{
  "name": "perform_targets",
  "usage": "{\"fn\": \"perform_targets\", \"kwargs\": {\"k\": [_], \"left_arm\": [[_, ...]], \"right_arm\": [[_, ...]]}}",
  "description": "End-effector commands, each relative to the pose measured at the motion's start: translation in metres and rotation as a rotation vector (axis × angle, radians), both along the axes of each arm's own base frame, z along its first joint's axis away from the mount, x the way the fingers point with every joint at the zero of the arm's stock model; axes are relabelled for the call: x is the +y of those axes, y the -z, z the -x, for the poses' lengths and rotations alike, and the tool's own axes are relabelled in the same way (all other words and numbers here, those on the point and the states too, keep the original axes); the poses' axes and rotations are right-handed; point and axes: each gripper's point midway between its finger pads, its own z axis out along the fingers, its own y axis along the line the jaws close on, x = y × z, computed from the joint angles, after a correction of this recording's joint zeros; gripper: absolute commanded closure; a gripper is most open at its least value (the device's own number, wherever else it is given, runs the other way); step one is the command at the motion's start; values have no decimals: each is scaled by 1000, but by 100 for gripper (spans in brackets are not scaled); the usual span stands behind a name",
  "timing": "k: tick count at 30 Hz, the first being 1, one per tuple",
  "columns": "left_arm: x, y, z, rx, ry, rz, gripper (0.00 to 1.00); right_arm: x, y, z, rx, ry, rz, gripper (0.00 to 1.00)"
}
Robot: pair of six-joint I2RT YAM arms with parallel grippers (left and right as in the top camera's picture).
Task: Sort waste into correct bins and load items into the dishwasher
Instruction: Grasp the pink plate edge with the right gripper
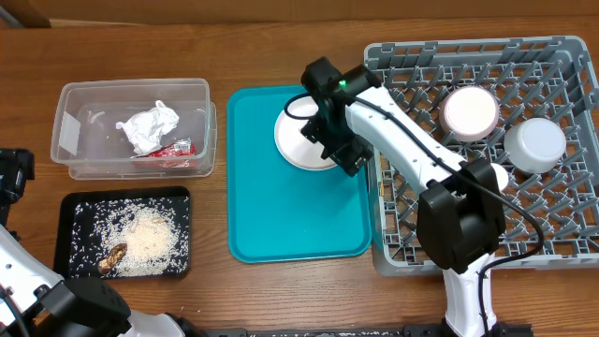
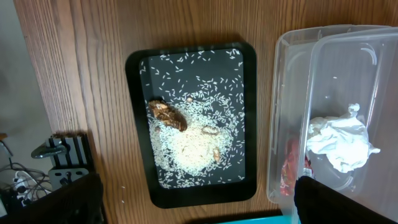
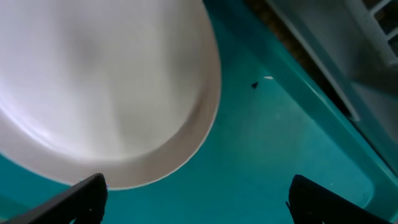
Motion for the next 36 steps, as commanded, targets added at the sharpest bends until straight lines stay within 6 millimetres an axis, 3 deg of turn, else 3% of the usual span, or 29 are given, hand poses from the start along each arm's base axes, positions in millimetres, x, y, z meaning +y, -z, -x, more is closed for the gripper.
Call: {"fn": "perform_targets", "kwargs": {"k": [1,13,26,36], "left_arm": [[3,-6,2,-11,-27,-21,0],[3,-6,2,-11,-27,-21,0],[3,-6,2,-11,-27,-21,0],[3,-6,2,-11,-27,-21,0]], "right_arm": [[-5,7,2,-13,56,28,5],[6,19,-3,-43,42,4,12],[18,59,7,5,50,62,13],[19,68,11,28,39,75,16]]}}
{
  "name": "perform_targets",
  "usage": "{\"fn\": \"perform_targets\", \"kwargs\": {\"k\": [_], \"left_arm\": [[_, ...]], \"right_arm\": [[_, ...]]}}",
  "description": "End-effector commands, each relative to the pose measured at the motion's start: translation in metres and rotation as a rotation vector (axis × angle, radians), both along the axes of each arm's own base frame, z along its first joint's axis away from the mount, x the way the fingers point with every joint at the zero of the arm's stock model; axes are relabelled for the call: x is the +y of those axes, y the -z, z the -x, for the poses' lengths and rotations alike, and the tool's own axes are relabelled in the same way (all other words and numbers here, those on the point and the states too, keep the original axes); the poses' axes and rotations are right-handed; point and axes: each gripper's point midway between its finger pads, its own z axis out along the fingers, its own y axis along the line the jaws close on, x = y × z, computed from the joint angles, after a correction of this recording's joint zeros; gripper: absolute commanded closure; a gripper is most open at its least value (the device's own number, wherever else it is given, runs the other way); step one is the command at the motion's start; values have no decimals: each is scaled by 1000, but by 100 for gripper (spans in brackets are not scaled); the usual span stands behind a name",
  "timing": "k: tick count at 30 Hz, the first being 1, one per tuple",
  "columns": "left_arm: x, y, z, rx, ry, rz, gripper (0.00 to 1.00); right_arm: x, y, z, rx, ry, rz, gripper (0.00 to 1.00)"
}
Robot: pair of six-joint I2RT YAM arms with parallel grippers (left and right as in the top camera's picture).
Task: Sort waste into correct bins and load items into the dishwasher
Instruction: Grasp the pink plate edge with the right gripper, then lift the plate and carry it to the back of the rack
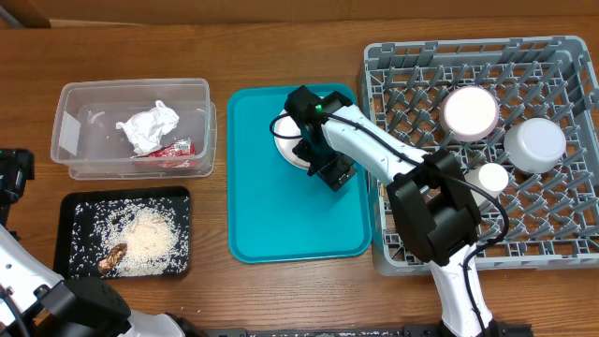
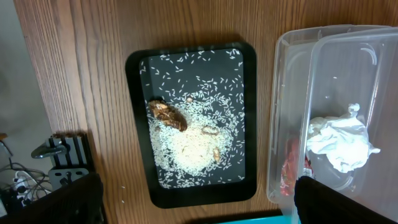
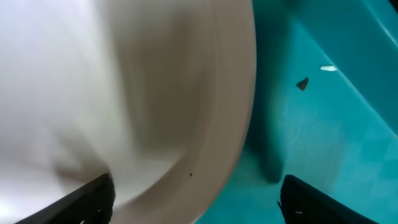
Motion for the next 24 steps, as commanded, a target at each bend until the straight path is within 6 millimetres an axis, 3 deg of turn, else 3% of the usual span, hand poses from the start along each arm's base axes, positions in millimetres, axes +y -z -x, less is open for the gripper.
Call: {"fn": "perform_targets", "kwargs": {"k": [1,5,10,20,22,24], "left_arm": [[3,-6,2,-11,-27,-21,0],[3,-6,2,-11,-27,-21,0],[3,-6,2,-11,-27,-21,0],[3,-6,2,-11,-27,-21,0],[3,-6,2,-11,-27,-21,0],[3,-6,2,-11,-27,-21,0]], "right_arm": [[-2,7,3,6,2,25,18],[1,17,8,27,-10,40,25],[5,22,15,41,-29,51,44],[-19,16,30,112,-60,136,48],[-20,16,27,106,-128,132,62],[-20,15,26,106,-153,127,83]]}}
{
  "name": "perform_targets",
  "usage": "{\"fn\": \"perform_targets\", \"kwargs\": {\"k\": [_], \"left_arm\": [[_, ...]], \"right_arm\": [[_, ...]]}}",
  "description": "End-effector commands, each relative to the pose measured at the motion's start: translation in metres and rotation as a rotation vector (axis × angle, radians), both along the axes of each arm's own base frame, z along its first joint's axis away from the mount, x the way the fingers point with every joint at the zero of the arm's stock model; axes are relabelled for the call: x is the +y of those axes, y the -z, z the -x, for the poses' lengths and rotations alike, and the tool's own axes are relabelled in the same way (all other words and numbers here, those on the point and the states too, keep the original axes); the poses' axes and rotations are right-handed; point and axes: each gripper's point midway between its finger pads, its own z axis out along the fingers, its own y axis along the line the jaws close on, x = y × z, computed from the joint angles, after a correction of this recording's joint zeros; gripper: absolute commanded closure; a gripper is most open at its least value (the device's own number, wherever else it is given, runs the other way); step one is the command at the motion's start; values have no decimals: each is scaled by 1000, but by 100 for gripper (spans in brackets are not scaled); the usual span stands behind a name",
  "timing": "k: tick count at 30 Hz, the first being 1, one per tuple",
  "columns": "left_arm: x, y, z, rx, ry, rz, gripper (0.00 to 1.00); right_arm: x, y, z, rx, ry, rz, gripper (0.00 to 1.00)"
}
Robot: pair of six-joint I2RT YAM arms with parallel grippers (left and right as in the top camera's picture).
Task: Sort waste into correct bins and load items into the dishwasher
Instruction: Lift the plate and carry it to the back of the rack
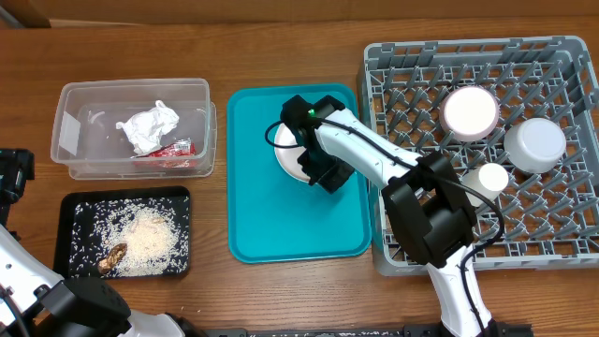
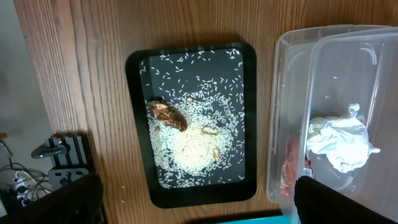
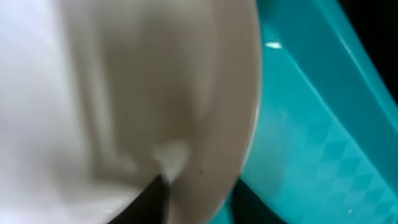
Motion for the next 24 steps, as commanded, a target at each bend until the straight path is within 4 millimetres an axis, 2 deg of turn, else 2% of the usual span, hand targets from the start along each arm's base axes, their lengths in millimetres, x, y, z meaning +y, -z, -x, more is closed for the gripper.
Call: {"fn": "perform_targets", "kwargs": {"k": [1,5,6,8,12,16,18,21,24], "left_arm": [[3,-6,2,-12,-26,-20,0],[3,-6,2,-12,-26,-20,0],[3,-6,2,-12,-26,-20,0],[3,-6,2,-12,-26,-20,0],[3,-6,2,-12,-26,-20,0],[2,-6,2,-11,-26,-20,0],[3,-6,2,-12,-26,-20,0],[3,-6,2,-12,-26,-20,0],[2,-6,2,-11,-26,-20,0]], "right_arm": [[-10,14,1,32,-57,36,90],[-10,14,2,35,-57,34,91],[-10,14,2,35,-57,35,96],[-10,11,1,33,-79,29,96],[-7,-7,-10,-5,-167,-9,96],[-6,-49,-32,-93,-289,-61,96],[-12,-81,-47,-165,-344,-76,96],[-33,-134,-69,-290,-405,-49,96],[-66,-189,-85,-419,-417,27,96]]}}
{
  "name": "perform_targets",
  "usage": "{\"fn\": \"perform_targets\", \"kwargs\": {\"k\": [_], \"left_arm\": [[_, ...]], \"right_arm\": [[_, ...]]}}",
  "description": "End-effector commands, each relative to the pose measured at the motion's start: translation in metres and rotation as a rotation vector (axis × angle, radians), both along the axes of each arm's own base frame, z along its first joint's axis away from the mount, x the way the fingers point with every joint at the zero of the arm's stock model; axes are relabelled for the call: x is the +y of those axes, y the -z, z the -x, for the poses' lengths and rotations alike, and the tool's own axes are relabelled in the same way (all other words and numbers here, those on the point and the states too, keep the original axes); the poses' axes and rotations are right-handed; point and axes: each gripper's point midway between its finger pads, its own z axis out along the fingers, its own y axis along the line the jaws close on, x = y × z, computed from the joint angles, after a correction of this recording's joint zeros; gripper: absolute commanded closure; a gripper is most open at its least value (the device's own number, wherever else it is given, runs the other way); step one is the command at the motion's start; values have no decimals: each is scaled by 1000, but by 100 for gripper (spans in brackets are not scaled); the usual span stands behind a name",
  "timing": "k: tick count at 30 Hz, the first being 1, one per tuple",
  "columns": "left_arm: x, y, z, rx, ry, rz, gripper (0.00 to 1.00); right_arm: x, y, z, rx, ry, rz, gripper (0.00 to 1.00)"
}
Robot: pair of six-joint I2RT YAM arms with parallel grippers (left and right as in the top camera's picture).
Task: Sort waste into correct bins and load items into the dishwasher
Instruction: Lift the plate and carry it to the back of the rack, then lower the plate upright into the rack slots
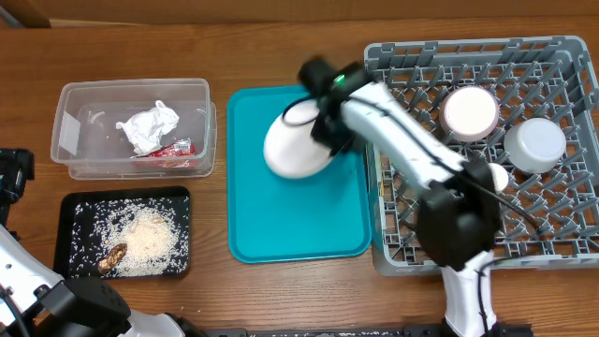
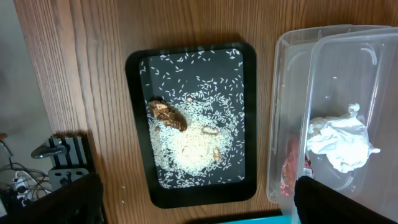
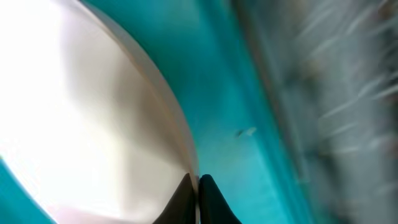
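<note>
A white plate (image 1: 292, 145) hangs tilted over the far half of the teal tray (image 1: 281, 220). My right gripper (image 1: 328, 129) is shut on its right rim. In the right wrist view the plate (image 3: 93, 118) fills the left side and the right gripper (image 3: 197, 185) pinches the thin rim between both dark fingertips. The grey dishwasher rack (image 1: 547, 229) stands just right of the tray. My left gripper (image 2: 199, 211) is open, high above the black tray of rice (image 2: 242, 124) and the clear bin (image 2: 373, 81), with nothing between its fingers.
The rack holds a pale bowl (image 1: 470, 109), a white cup (image 1: 535, 142) and a small white cup (image 1: 491, 176). The clear bin (image 1: 84, 126) at far left contains crumpled paper and a red wrapper. The black tray (image 1: 75, 211) carries rice and a brown scrap.
The plate lay flat on the teal tray with my right gripper low at its near-right edge. Now it is raised and tilted, held by its rim. The left arm has not moved.
My right gripper stood open beside the plate's right edge on the teal tray. It then sat lower with the rim between its fingers, then closer still against the plate. Now it is shut on the rim and the plate is off the tray.
</note>
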Motion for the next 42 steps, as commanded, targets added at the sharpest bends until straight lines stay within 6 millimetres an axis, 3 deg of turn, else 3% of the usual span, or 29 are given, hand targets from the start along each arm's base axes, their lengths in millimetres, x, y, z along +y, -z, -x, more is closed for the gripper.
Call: {"fn": "perform_targets", "kwargs": {"k": [1,4,8,15,19,25,33,42], "left_arm": [[3,-6,2,-11,-27,-21,0],[3,-6,2,-12,-27,-21,0],[3,-6,2,-12,-27,-21,0],[3,-6,2,-12,-27,-21,0],[3,-6,2,-12,-27,-21,0],[3,-6,2,-12,-27,-21,0],[3,-6,2,-12,-27,-21,0],[3,-6,2,-12,-27,-21,0]], "right_arm": [[-46,-103,-28,-278,-57,68,96],[-85,-146,-34,-381,-34,137,96],[-134,-180,-33,-457,18,232,96],[-223,-195,-41,-496,202,504,96],[-252,-192,-43,-497,271,603,96],[-261,-169,-47,-479,285,663,96],[-250,-122,-48,-434,252,666,96],[-221,-120,-54,-474,198,643,96]]}}
